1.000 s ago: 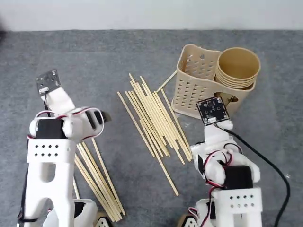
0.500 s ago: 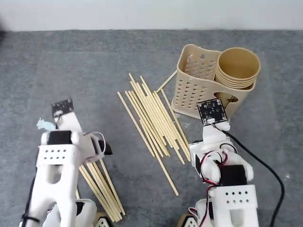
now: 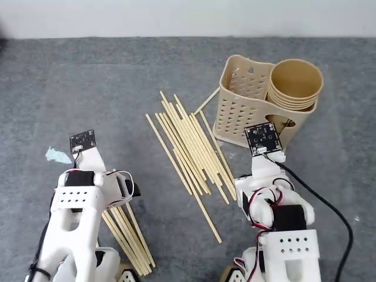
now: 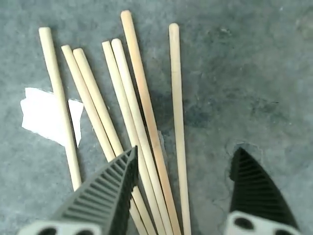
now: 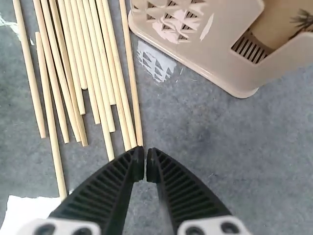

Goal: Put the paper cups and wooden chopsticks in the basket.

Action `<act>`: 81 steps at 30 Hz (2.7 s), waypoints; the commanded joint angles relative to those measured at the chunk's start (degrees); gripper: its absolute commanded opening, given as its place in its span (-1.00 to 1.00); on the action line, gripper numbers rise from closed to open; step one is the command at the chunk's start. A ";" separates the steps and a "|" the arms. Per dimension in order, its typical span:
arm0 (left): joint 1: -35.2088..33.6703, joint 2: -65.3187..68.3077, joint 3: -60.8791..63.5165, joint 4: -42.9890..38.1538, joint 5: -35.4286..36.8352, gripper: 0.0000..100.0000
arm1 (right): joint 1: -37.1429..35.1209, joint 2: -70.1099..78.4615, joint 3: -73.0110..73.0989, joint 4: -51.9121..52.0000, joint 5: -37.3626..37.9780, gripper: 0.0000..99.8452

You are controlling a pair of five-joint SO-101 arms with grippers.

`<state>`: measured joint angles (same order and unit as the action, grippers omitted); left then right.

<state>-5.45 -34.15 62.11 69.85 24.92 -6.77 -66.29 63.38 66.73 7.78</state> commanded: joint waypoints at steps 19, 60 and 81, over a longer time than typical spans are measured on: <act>-3.16 31.65 -14.81 -2.02 -0.26 -0.42 | 0.31 -0.75 -0.26 -0.75 -0.44 -0.94; 12.13 38.33 -60.97 20.48 12.04 -0.98 | 0.31 -0.84 -0.26 -0.75 -0.44 -0.94; 18.29 39.03 -106.77 12.66 18.37 -0.98 | 0.31 -1.19 0.70 -1.27 -0.44 -0.94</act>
<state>11.69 5.49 -40.92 88.66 41.36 -6.51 -66.37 64.53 66.73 7.78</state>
